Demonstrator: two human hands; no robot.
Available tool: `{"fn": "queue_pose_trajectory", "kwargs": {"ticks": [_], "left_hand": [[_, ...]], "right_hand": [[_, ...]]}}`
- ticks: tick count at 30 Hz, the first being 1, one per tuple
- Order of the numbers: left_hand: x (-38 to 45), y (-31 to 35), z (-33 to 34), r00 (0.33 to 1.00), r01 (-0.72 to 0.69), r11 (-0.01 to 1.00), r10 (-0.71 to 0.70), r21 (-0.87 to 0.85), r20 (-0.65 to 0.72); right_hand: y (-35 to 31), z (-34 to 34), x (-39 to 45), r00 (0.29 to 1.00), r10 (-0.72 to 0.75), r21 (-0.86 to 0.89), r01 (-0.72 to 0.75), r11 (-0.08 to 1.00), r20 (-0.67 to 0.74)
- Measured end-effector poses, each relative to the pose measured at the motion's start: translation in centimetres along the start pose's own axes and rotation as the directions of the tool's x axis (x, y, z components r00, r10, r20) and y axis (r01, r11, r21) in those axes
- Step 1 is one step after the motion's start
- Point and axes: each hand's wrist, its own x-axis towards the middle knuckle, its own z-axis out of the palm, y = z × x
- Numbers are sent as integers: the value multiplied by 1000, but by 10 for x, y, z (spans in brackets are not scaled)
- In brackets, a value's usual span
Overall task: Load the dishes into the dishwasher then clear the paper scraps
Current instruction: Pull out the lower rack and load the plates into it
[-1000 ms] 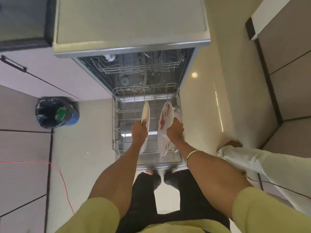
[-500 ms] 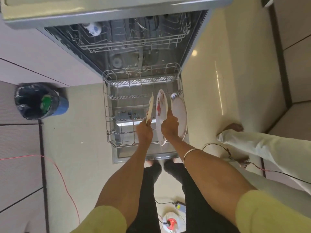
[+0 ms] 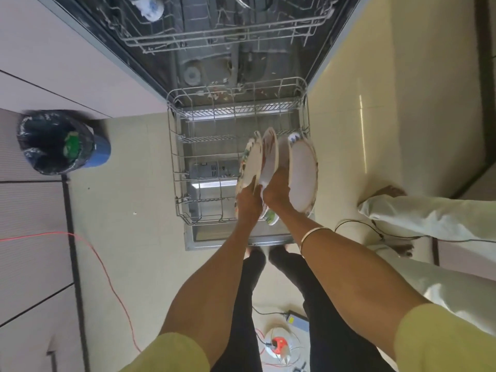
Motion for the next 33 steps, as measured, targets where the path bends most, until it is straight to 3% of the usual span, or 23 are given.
{"fn": "queue_pose_trajectory", "kwargs": {"ticks": [6, 13, 17, 24, 33], "left_hand": [[1, -20, 11, 995, 91, 994, -93, 62, 32], [-32, -23, -21, 976, 99, 982, -127, 161, 175], [-44, -17, -33, 949, 127, 960, -191, 250, 251], [-58, -10, -41, 950, 63, 960, -142, 274, 279], [-90, -45, -48, 965, 40, 949, -118, 314, 235]], "right_hand": [[-3, 7, 1, 990, 132, -39, -135, 990, -56], [-8, 1, -31, 982, -48, -99, 30, 995, -182], [-9, -7, -49, 984, -51, -132, 28, 991, -173], [-3, -9, -72, 987, -72, -101, 57, 993, -144], [23, -5, -112, 996, -65, -101, 58, 993, -61]]}}
